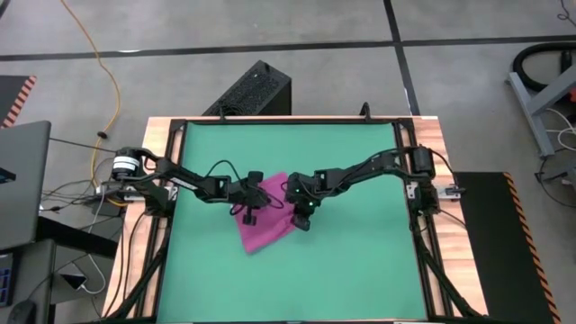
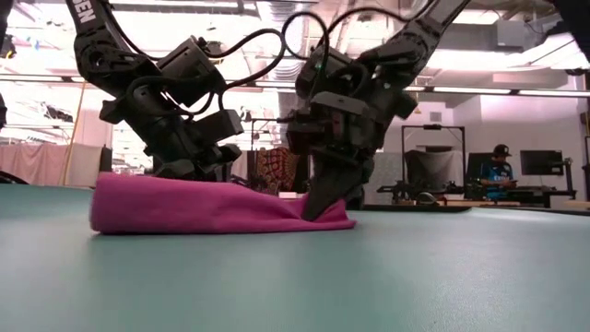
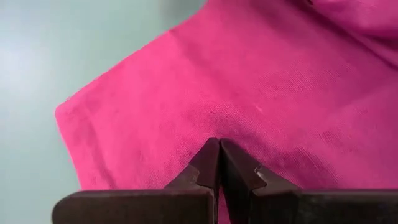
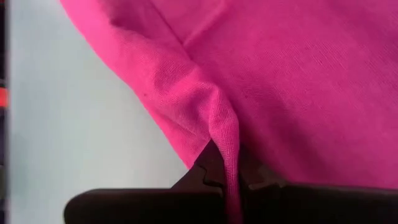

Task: Roll towel
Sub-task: Roll the violet towel

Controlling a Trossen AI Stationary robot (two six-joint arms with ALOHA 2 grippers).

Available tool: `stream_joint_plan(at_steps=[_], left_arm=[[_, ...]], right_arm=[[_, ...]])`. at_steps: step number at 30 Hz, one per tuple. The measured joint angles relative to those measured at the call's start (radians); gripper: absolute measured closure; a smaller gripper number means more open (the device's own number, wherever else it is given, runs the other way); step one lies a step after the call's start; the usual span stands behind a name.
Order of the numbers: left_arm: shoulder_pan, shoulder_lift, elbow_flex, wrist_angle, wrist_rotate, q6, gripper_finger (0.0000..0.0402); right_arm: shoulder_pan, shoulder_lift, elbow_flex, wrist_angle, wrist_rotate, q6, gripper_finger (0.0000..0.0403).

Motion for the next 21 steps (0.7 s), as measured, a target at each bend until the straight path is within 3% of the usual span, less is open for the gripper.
stream_joint_plan(at_steps=[8, 16, 21], left_arm=[[-0.009, -0.024, -0.002, -0.027, -0.061, -0.004, 0.0401], [-0.095, -0.277, -0.004, -0.150, -0.311, -0.074, 0.0402], [-0.123, -0.346, -0.015, -0.181, -0.310, -0.111, 0.0401]], right_arm=[[0.004, 0.020, 0.000, -0.009, -0.005, 0.016, 0.0390], [0.020, 0.018, -0.001, -0.019, 0.012, 0.019, 0.0390], [0.023, 0.001, -0.003, -0.019, 0.014, 0.019, 0.0390]])
